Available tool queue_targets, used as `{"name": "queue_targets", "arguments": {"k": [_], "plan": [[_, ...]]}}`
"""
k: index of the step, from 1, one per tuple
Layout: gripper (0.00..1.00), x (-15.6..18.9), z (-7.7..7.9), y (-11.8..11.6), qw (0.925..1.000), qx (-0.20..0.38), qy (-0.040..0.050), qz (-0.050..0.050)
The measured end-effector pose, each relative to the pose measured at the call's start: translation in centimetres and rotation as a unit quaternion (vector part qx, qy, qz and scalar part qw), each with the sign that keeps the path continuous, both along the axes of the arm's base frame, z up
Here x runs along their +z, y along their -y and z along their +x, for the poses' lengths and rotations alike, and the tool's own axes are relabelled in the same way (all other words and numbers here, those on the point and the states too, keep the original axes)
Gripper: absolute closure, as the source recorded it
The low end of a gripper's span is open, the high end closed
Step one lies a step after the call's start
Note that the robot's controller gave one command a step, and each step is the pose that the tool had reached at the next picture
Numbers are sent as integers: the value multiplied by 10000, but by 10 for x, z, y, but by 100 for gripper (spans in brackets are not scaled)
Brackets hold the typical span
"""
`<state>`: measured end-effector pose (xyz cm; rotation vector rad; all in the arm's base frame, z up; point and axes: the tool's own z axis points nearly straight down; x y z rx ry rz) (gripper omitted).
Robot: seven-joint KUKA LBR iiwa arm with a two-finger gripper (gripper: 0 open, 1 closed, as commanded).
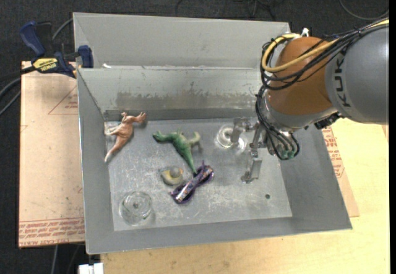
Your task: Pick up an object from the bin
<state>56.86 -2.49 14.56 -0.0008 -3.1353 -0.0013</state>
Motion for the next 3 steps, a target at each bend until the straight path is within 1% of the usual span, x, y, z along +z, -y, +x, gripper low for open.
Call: {"name": "queue_targets", "arguments": {"k": [1, 2, 3], "plan": [[0, 4, 2, 0, 10000, 4, 37, -1], [0, -79, -14, -37, 10000, -81, -22, 14], [0, -76, -18, -65, 9970, 770, 38, 6]]}}
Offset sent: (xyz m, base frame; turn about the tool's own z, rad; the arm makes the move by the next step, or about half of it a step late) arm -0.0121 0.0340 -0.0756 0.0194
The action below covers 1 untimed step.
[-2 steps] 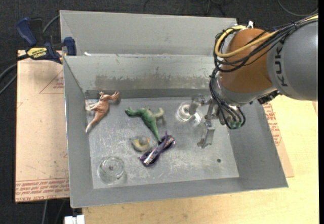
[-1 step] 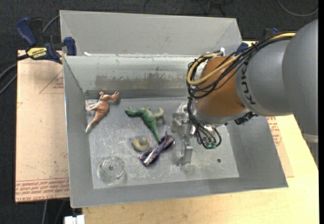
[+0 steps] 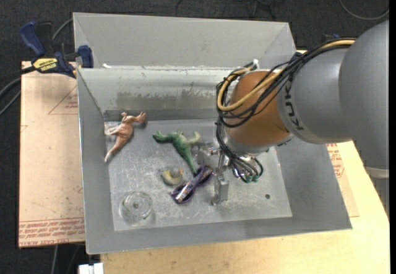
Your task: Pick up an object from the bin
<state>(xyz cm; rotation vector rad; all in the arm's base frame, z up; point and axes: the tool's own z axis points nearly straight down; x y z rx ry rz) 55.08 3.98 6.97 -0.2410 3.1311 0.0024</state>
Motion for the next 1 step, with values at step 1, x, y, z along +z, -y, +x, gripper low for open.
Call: {"name": "queue_targets", "arguments": {"k": [1], "plan": [[100, 3, -11, -30, 9965, 837, -53, 22]]}}
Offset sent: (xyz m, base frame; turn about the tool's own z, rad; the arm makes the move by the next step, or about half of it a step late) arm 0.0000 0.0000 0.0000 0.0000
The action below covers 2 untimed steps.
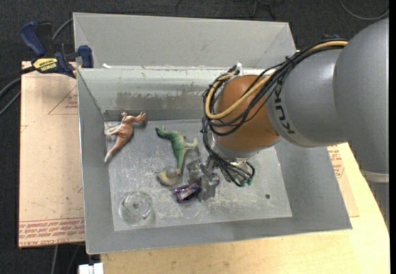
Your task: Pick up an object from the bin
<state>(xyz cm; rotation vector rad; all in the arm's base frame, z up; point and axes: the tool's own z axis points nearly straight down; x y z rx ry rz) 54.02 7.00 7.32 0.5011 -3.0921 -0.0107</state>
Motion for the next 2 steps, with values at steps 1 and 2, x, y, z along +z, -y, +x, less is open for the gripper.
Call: {"name": "queue_targets", "arguments": {"k": [1, 2], "plan": [[100, 0, 0, 0, 10000, -2, 0, 0], [100, 157, 1, -7, 9999, -111, 13, 5]]}}
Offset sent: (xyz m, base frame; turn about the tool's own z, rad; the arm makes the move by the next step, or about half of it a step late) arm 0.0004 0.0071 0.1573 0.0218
